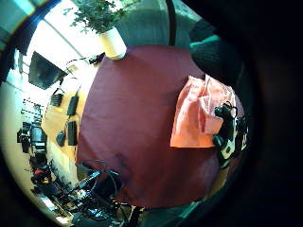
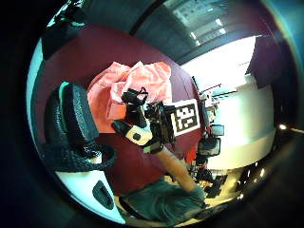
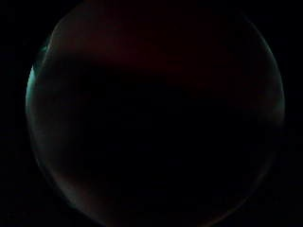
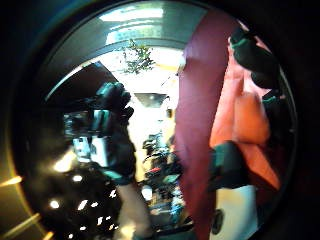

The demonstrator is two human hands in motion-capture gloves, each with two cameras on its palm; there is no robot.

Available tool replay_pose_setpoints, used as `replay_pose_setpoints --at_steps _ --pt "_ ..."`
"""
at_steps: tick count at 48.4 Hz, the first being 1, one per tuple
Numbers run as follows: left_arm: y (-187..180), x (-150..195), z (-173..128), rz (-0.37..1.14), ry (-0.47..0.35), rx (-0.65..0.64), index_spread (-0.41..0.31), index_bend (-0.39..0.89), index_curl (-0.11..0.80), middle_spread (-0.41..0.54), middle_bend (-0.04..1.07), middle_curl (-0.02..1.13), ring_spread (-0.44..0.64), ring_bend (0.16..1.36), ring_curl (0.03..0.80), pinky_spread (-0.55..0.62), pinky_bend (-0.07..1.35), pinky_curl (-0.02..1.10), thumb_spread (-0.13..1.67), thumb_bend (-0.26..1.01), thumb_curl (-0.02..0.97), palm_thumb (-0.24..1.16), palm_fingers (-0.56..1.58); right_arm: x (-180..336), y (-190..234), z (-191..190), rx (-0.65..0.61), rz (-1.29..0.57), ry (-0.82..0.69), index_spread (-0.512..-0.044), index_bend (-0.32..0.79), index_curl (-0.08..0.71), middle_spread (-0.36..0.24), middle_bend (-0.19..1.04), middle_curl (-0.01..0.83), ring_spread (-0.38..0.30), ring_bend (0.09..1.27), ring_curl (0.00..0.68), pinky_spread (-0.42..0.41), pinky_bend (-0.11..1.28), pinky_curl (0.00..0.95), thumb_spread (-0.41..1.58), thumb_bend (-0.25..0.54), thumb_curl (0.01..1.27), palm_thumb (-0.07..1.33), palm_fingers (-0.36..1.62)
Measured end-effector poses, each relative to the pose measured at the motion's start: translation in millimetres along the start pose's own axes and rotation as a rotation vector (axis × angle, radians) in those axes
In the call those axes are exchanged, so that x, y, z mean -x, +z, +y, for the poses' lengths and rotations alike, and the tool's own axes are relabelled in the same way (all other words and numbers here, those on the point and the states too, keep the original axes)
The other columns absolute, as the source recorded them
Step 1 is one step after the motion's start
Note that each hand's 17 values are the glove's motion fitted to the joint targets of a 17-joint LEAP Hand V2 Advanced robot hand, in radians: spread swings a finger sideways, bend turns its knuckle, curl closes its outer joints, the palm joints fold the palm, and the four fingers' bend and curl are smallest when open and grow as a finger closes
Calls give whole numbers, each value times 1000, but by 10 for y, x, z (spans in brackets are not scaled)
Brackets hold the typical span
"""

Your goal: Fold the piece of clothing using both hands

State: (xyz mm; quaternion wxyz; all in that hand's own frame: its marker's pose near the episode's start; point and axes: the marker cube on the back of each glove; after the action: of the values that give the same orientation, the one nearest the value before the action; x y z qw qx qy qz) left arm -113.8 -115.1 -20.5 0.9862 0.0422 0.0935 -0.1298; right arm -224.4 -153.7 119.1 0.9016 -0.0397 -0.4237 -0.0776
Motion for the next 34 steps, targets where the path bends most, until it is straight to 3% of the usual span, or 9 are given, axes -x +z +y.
replay_pose_setpoints --at_steps 3,8,14,15,18,20,22,27,34 --pt "109 78 -139 38 22 -24 -148 160 429 -81 178 386 96 350 337 159 345 394 1489 71 354 511 635 -28 237 -46 62 -208 -43 -316 -52 270 -192 157 336 -255 596 453 -307 702 395 647 -62 652 942 940" --pt "-38 -37 43 16 15 0 -147 162 426 -80 178 387 95 349 338 159 339 398 1486 66 360 513 634 96 31 64 147 -485 -11 -303 40 236 -138 163 342 -199 604 451 -245 700 395 848 -36 613 866 902" --pt "190 -57 -127 52 66 7 -147 163 423 -79 177 388 98 347 339 160 335 403 1484 60 366 515 635 100 -334 99 127 -488 56 -291 89 227 -94 173 350 -157 584 439 -187 687 384 1011 -9 584 850 908" --pt "151 -110 -79 76 79 26 -147 163 423 -79 176 388 99 347 339 160 334 404 1484 60 367 515 635 98 -427 102 126 -465 53 -290 77 222 -94 162 348 -157 594 441 -195 693 385 1026 -14 577 843 910" --pt "21 -294 68 156 122 72 -147 163 422 -78 176 388 100 346 340 160 332 406 1484 57 369 516 636 50 -784 67 65 -302 -22 -283 139 246 -74 207 367 -120 520 426 -110 620 369 1081 -9 567 844 845" --pt "-4 -321 76 130 100 55 -147 164 422 -78 177 389 101 346 341 161 328 407 1483 55 371 517 635 27 -1018 51 14 -146 -62 -288 157 259 -67 221 377 -97 475 416 -48 584 363 1104 -13 560 837 815" --pt "-76 -333 143 71 54 66 -147 164 421 -76 176 389 101 346 341 161 327 408 1483 53 372 517 635 13 -1246 70 -9 26 -46 -291 157 267 -62 224 383 -78 449 412 4 560 358 1125 -17 553 825 806" --pt "-177 -449 260 24 62 121 -146 162 418 -75 180 391 103 344 341 161 321 410 1484 49 374 518 630 -43 -1780 128 -64 515 52 -308 186 302 -55 204 389 -27 336 386 130 504 342 1164 -37 522 739 703" --pt "-212 -448 289 -141 10 154 -143 159 415 -74 176 393 111 342 343 172 323 415 1472 34 375 510 614 -194 -2105 39 -78 755 56 -326 195 336 -67 160 372 29 223 350 225 453 323 1206 -28 490 673 572"
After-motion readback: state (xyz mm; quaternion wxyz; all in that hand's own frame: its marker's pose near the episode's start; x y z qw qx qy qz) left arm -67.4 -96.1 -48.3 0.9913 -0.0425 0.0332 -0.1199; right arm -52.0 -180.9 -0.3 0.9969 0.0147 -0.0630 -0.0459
